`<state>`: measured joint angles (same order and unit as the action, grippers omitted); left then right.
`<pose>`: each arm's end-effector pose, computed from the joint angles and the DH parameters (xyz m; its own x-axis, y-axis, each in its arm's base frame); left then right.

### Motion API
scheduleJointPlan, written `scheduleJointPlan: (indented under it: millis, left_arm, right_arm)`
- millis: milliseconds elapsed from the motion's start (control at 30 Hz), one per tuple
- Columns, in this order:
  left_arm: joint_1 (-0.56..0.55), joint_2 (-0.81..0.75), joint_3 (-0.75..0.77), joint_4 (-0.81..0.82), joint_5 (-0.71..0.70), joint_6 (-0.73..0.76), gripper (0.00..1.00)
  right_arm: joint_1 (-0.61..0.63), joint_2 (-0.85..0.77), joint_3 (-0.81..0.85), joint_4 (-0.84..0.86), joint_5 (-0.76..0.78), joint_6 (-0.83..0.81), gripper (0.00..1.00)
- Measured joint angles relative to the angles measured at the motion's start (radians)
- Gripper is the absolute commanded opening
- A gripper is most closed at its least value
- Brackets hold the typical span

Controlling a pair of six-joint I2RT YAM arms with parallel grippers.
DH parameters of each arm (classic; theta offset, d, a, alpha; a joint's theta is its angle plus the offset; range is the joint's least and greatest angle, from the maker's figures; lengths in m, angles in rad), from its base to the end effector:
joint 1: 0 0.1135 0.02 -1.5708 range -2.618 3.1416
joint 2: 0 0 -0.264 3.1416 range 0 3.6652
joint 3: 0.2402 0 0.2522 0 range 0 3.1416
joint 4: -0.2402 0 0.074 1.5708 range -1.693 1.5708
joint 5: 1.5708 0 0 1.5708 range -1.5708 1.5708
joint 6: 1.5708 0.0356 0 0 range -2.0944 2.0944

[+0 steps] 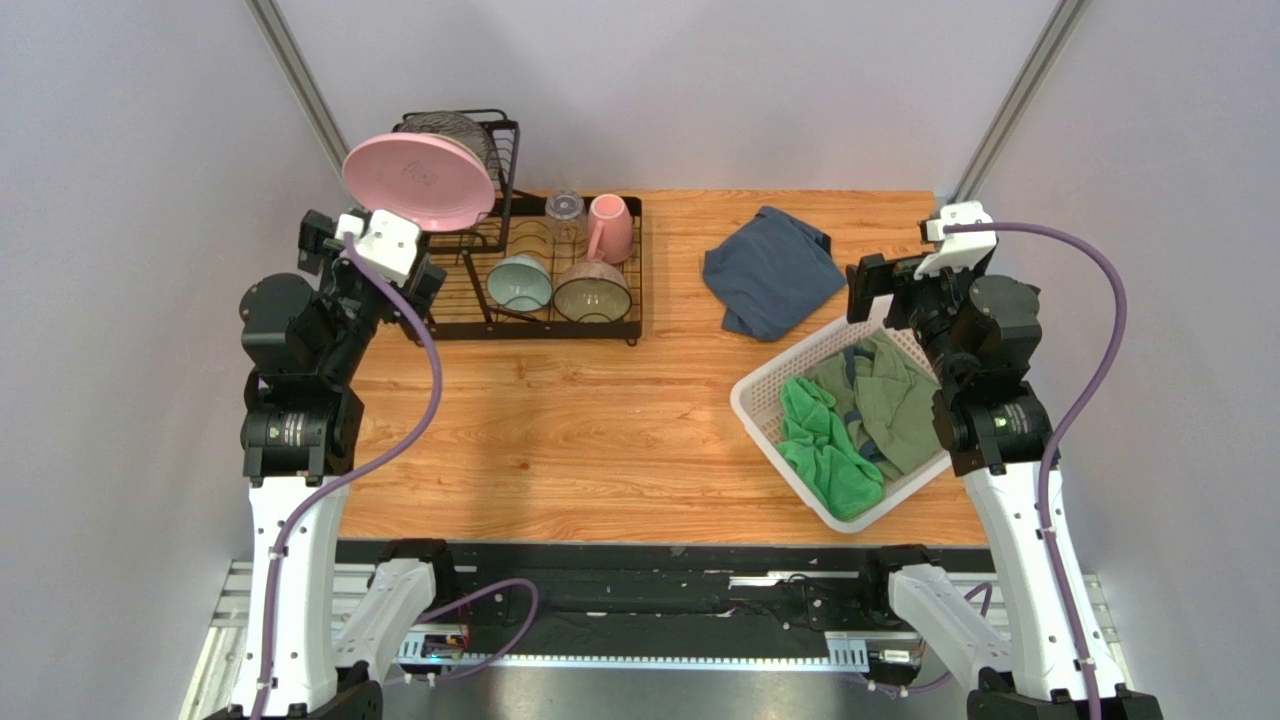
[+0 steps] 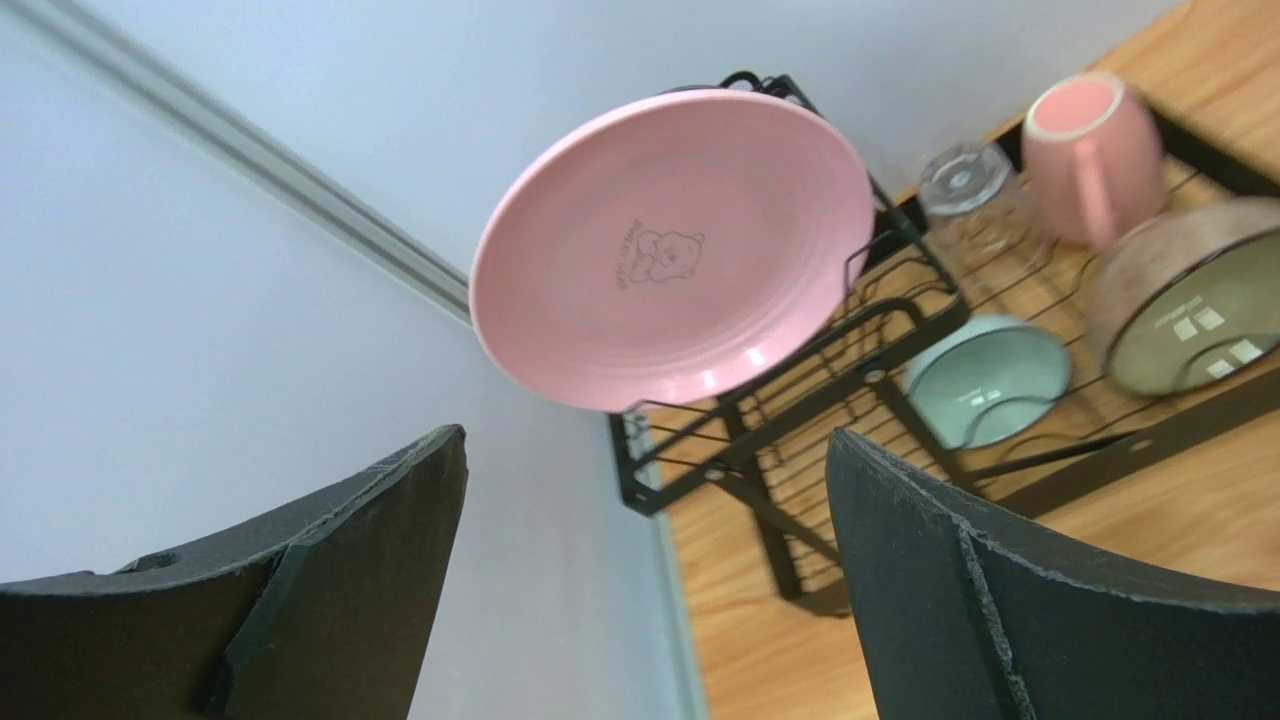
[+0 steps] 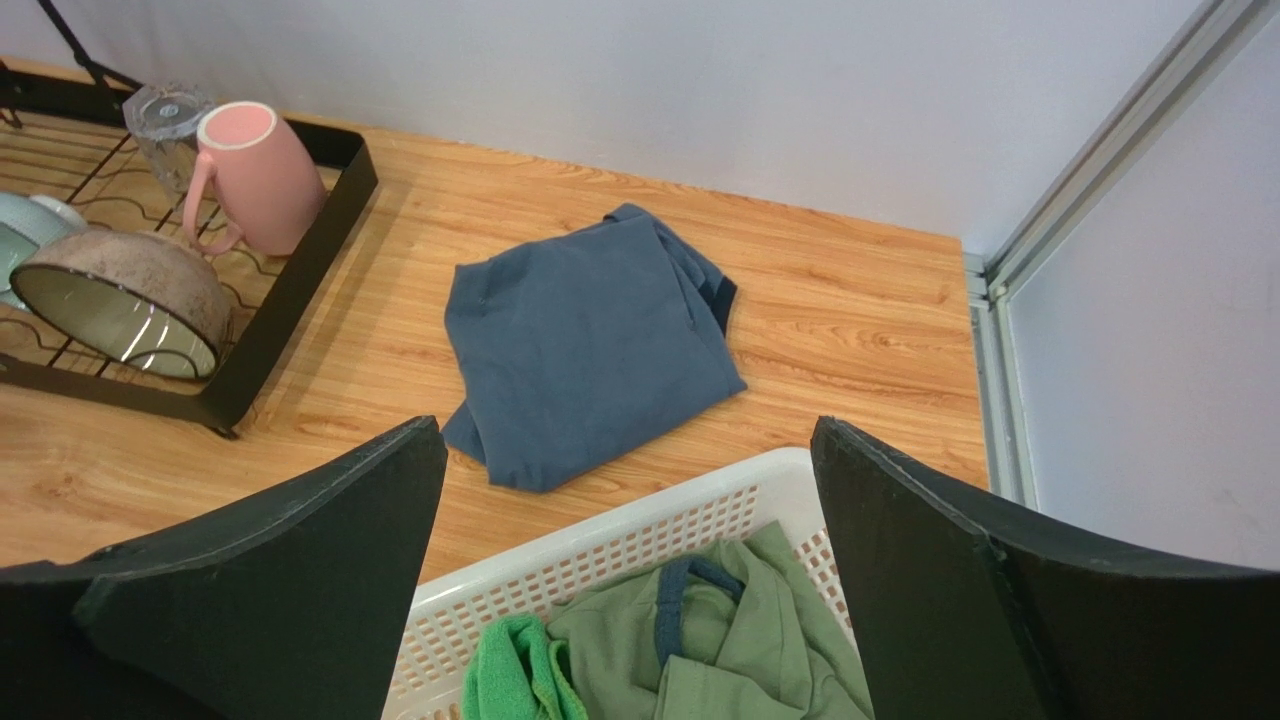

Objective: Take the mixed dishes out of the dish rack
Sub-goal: Pick up the plate from the dish rack.

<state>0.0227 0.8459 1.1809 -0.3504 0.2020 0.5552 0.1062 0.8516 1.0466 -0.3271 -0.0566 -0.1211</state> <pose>0.1656 -0.0034 0.4466 0.0809 0.5184 -0.8513 0.1597 0.8364 0.5244 0.1821 0.0214 0.4040 -0.1105 -0.1331 -0.9849 -0.1762 0.9779 -0.1123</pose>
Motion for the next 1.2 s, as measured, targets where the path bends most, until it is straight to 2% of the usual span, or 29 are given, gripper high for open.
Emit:
scheduleJointPlan:
  millis: [133, 400, 667, 933, 1200]
  left_arm:
    - [0.0, 0.119, 0.077, -0.014, 0.028, 0.212, 0.98]
    - [0.001, 0.348, 0.278, -0.109, 0.101, 0.532, 0.98]
    - [0.001, 0.505, 0.577, -0.24, 0.145, 0.699, 0.97]
    - [0.0, 0.573, 0.597, -0.308, 0.183, 0.836, 0.96]
    - [0.0, 0.619, 0.597, -0.305, 0.174, 0.898, 0.95]
  right_arm:
    - [0.005, 0.026, 0.0, -0.021, -0.015, -0.007, 1.0]
    - [0.005, 0.029, 0.0, -0.035, -0.053, -0.011, 1.0]
    - [0.005, 0.047, 0.006, -0.043, -0.085, -0.023, 1.0]
    - [0.005, 0.05, 0.007, -0.063, -0.095, -0.035, 1.0]
    - [0.005, 0.05, 0.007, -0.067, -0.102, -0.042, 1.0]
